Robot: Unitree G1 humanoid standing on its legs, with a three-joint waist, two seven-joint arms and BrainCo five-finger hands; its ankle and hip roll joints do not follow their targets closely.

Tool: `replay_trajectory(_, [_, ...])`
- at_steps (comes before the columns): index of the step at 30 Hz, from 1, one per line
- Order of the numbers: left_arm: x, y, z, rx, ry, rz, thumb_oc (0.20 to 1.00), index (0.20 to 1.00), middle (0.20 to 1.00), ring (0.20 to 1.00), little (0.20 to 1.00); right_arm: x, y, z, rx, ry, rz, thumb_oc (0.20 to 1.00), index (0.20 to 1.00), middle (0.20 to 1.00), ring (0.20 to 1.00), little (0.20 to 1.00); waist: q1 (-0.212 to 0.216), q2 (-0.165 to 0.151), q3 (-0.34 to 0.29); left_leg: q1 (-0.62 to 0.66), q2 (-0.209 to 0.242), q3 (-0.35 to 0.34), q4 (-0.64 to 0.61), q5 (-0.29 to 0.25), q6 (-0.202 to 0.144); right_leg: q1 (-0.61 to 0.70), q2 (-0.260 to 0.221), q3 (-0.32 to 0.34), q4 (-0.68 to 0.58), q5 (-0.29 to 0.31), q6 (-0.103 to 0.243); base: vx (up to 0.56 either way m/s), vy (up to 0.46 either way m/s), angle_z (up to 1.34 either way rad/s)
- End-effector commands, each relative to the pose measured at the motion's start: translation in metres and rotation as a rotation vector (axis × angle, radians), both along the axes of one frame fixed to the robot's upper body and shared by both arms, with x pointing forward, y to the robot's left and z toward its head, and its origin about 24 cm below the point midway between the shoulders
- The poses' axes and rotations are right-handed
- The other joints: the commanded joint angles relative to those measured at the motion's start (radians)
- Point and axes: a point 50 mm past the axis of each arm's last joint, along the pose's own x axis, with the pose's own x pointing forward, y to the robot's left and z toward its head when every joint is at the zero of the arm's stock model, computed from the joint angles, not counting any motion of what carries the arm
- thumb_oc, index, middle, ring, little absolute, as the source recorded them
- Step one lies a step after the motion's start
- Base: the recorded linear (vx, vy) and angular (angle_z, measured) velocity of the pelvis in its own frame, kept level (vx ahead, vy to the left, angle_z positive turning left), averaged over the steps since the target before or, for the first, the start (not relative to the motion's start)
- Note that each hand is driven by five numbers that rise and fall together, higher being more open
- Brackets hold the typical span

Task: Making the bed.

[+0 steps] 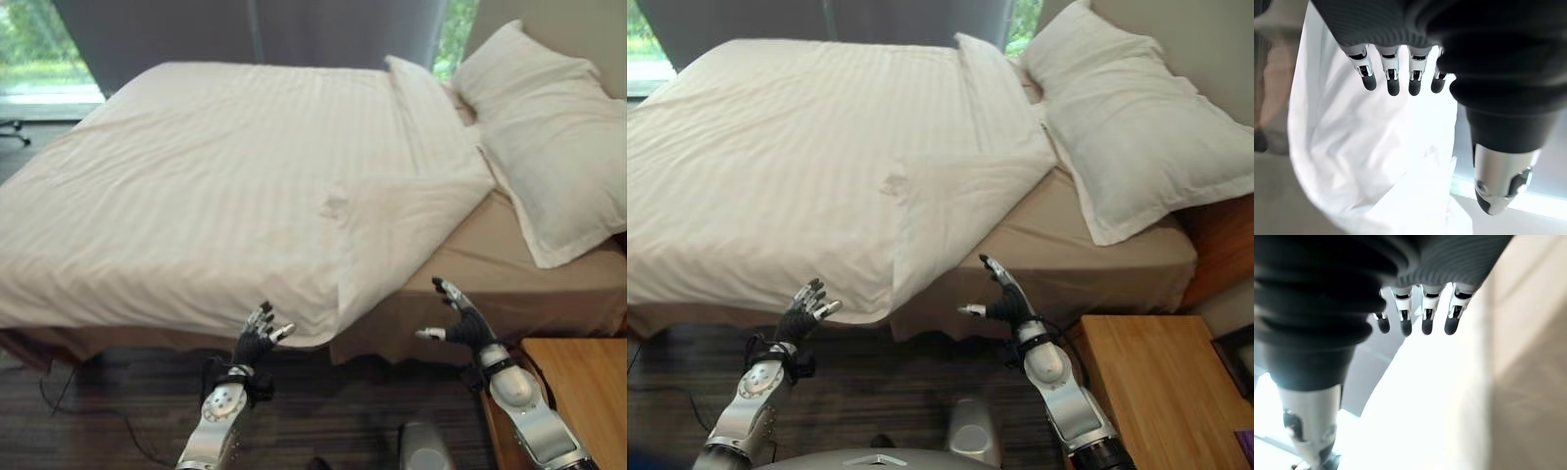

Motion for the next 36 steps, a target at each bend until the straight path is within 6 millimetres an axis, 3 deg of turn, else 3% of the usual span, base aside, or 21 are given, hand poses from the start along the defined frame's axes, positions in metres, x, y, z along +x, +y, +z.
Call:
replay_trajectory(1, [0.023,0.003,0.039,0.022,-0.207,-0.013,1.0,1.0,1.0,1.0,1.0,0.022,0.001,0.044,-0.061,-0.239,0.023,1.0,1.0,1.0,1.0,1.0,-0.018,-0.014,0.029,0.063,0.167,0.038,-0.042,0.043,-0.104,0.179,-0.003,-0.076,-0.322,0.072,-0.004,0.13,-0.127,0.68])
replay_trajectory(4, [0.029,0.004,0.042,0.01,-0.217,-0.01,1.0,1.0,1.0,1.0,1.0,0.03,-0.004,0.053,-0.108,-0.271,0.006,1.0,1.0,1.0,1.0,1.0,-0.042,-0.031,0.01,0.064,0.155,-0.005,-0.052,0.037,-0.123,0.211,0.047,0.014,-0.581,0.086,-0.018,0.25,-0.208,0.6])
replay_trajectory(5, [0.036,0.008,0.049,0.024,-0.238,-0.006,1.0,1.0,1.0,1.0,1.0,0.039,-0.007,0.063,-0.156,-0.306,-0.01,1.0,1.0,1.0,1.0,1.0,-0.037,-0.031,0.004,0.076,0.162,-0.017,-0.054,0.019,-0.144,0.188,0.043,0.015,-0.677,0.122,-0.012,0.41,-0.318,0.96])
replay_trajectory(6, [0.041,0.014,0.057,0.049,-0.267,-0.007,1.0,1.0,1.0,1.0,1.0,0.05,-0.009,0.071,-0.23,-0.333,-0.019,1.0,1.0,1.0,1.0,1.0,-0.029,-0.036,-0.002,0.096,0.163,-0.017,-0.05,0.008,-0.158,0.196,0.013,-0.048,-0.733,0.154,-0.009,0.4,-0.31,0.83])
replay_trajectory(9, [0.044,0.015,0.058,0.034,-0.277,0.006,1.0,1.0,1.0,1.0,1.0,0.062,-0.02,0.082,-0.338,-0.368,-0.062,1.0,1.0,1.0,1.0,1.0,-0.013,-0.034,-0.005,0.115,0.163,-0.04,-0.029,-0.001,-0.17,0.255,0.009,-0.074,-0.772,0.165,-0.014,0.27,-0.244,0.28])
replay_trajectory(10, [0.044,0.018,0.061,0.019,-0.294,0.019,1.0,1.0,1.0,1.0,1.0,0.073,-0.023,0.102,-0.428,-0.454,-0.093,1.0,1.0,1.0,1.0,1.0,-0.002,-0.018,0.004,0.111,0.168,-0.047,0.034,-0.022,-0.182,0.284,0.007,-0.094,-0.775,0.161,-0.029,0.22,-0.239,0.26])
replay_trajectory(12, [0.044,0.018,0.062,0.009,-0.303,0.026,1.0,1.0,1.0,1.0,1.0,0.078,-0.025,0.113,-0.464,-0.499,-0.112,1.0,1.0,1.0,1.0,1.0,0.003,-0.013,0.014,0.087,0.177,-0.054,0.093,-0.023,-0.194,0.297,0.009,-0.104,-0.779,0.157,-0.041,0.12,-0.242,0.19])
replay_trajectory(13, [0.047,0.015,0.063,-0.062,-0.311,0.053,1.0,1.0,1.0,1.0,1.0,0.088,-0.026,0.141,-0.546,-0.611,-0.162,1.0,1.0,1.0,1.0,1.0,0.04,-0.024,0.057,-0.01,0.249,-0.069,0.303,0.07,-0.258,0.353,0.007,-0.123,-0.786,0.114,-0.085,0.03,-0.241,0.23])
replay_trajectory(14, [0.048,0.015,0.064,-0.063,-0.315,0.054,1.0,1.0,1.0,1.0,1.0,0.089,-0.025,0.142,-0.546,-0.615,-0.163,1.0,1.0,1.0,1.0,1.0,0.036,-0.02,0.063,-0.02,0.26,-0.078,0.321,0.068,-0.263,0.355,0.014,-0.127,-0.786,0.114,-0.09,0.07,-0.309,0.2])
replay_trajectory(15, [0.05,0.014,0.065,-0.072,-0.324,0.055,1.0,1.0,1.0,1.0,1.0,0.093,-0.025,0.148,-0.571,-0.633,-0.177,1.0,1.0,1.0,1.0,1.0,0.047,-0.029,0.078,-0.058,0.287,-0.088,0.383,0.11,-0.281,0.378,0.016,-0.136,-0.791,0.101,-0.106,-0.01,-0.111,0.19])
replay_trajectory(18, [0.053,0.011,0.065,-0.075,-0.325,0.055,1.0,1.0,1.0,1.0,1.0,0.102,-0.024,0.161,-0.584,-0.668,-0.206,1.0,1.0,1.0,1.0,1.0,0.055,-0.036,0.111,-0.112,0.313,-0.094,0.438,0.126,-0.28,0.41,0.032,-0.156,-0.802,0.086,-0.124,0.04,-0.13,0.22])
replay_trajectory(20, [0.053,0.01,0.064,-0.084,-0.32,0.053,1.0,1.0,1.0,1.0,1.0,0.11,-0.027,0.169,-0.636,-0.678,-0.237,1.0,1.0,1.0,1.0,1.0,0.055,-0.024,0.113,-0.118,0.314,-0.061,0.335,0.103,-0.262,0.408,0.033,-0.166,-0.803,0.08,-0.115,0.14,-0.049,0.3])
replay_trajectory(21, [0.051,0.01,0.061,-0.069,-0.306,0.04,1.0,1.0,1.0,1.0,1.0,0.113,-0.029,0.167,-0.647,-0.662,-0.236,1.0,1.0,1.0,1.0,1.0,0.055,0.001,0.11,-0.105,0.296,-0.057,0.237,0.078,-0.248,0.401,0.047,-0.173,-0.804,0.076,-0.104,0.16,0.095,0.33])
replay_trajectory(22, [0.039,0.016,0.052,-0.068,-0.269,0.042,1.0,1.0,1.0,1.0,1.0,0.117,-0.033,0.159,-0.722,-0.615,-0.232,1.0,1.0,1.0,1.0,1.0,0.048,0.042,0.098,-0.044,0.286,-0.035,0.109,0.107,-0.246,0.4,0.05,-0.19,-0.796,0.058,-0.098,0.13,0.138,0.2])
replay_trajectory(23, [0.04,0.014,0.053,-0.063,-0.268,0.029,1.0,1.0,1.0,1.0,1.0,0.118,-0.036,0.166,-0.721,-0.631,-0.26,1.0,1.0,1.0,1.0,1.0,0.052,0.053,0.111,-0.06,0.295,-0.051,0.125,0.189,-0.26,0.401,0.059,-0.192,-0.796,0.051,-0.1,0.02,0.089,0.19])
replay_trajectory(24, [0.047,0.012,0.06,-0.067,-0.293,0.025,1.0,1.0,1.0,1.0,1.0,0.12,-0.038,0.17,-0.73,-0.646,-0.279,1.0,1.0,1.0,1.0,1.0,0.049,0.046,0.122,-0.089,0.311,-0.058,0.126,0.239,-0.284,0.392,0.062,-0.203,-0.784,0.05,-0.108,-0.02,0.018,0.09])
replay_trajectory(27, [0.058,0.007,0.073,-0.063,-0.348,-0.003,1.0,1.0,1.0,1.0,1.0,0.13,-0.046,0.173,-0.779,-0.626,-0.322,1.0,1.0,1.0,1.0,1.0,0.044,0.029,0.118,-0.093,0.291,-0.036,0.054,0.189,-0.262,0.34,0.043,-0.221,-0.77,0.062,-0.095,0.0,-0.024,0.34])
replay_trajectory(28, [0.053,0.006,0.076,-0.069,-0.366,-0.02,1.0,1.0,1.0,1.0,1.0,0.137,-0.049,0.185,-0.846,-0.635,-0.349,1.0,1.0,1.0,1.0,1.0,0.046,0.052,0.118,-0.067,0.275,-0.021,0.007,0.185,-0.254,0.307,0.039,-0.215,-0.767,0.078,-0.084,-0.03,0.033,-0.02])
replay_trajectory(33, [0.045,0.015,0.082,-0.041,-0.391,-0.045,1.0,1.0,1.0,1.0,1.0,0.149,-0.045,0.217,-0.94,-0.697,-0.396,1.0,1.0,1.0,1.0,1.0,0.058,0.094,0.135,-0.071,0.286,0.013,-0.04,0.22,-0.273,0.231,0.046,-0.193,-0.766,0.104,-0.073,-0.07,0.018,-0.12])
replay_trajectory(34, [0.043,0.019,0.086,-0.019,-0.405,-0.052,1.0,1.0,1.0,1.0,1.0,0.147,-0.046,0.249,-0.972,-0.782,-0.444,1.0,1.0,1.0,1.0,1.0,0.062,0.109,0.149,-0.096,0.297,0.018,-0.047,0.235,-0.283,0.185,0.047,-0.187,-0.764,0.118,-0.067,-0.1,-0.002,-0.06])
replay_trajectory(36, [0.041,0.021,0.087,-0.014,-0.41,-0.051,1.0,1.0,1.0,1.0,1.0,0.145,-0.046,0.26,-0.984,-0.819,-0.464,1.0,1.0,1.0,1.0,1.0,0.065,0.12,0.153,-0.116,0.303,0.022,-0.048,0.244,-0.288,0.16,0.049,-0.182,-0.762,0.124,-0.065,-0.08,-0.003,-0.16])
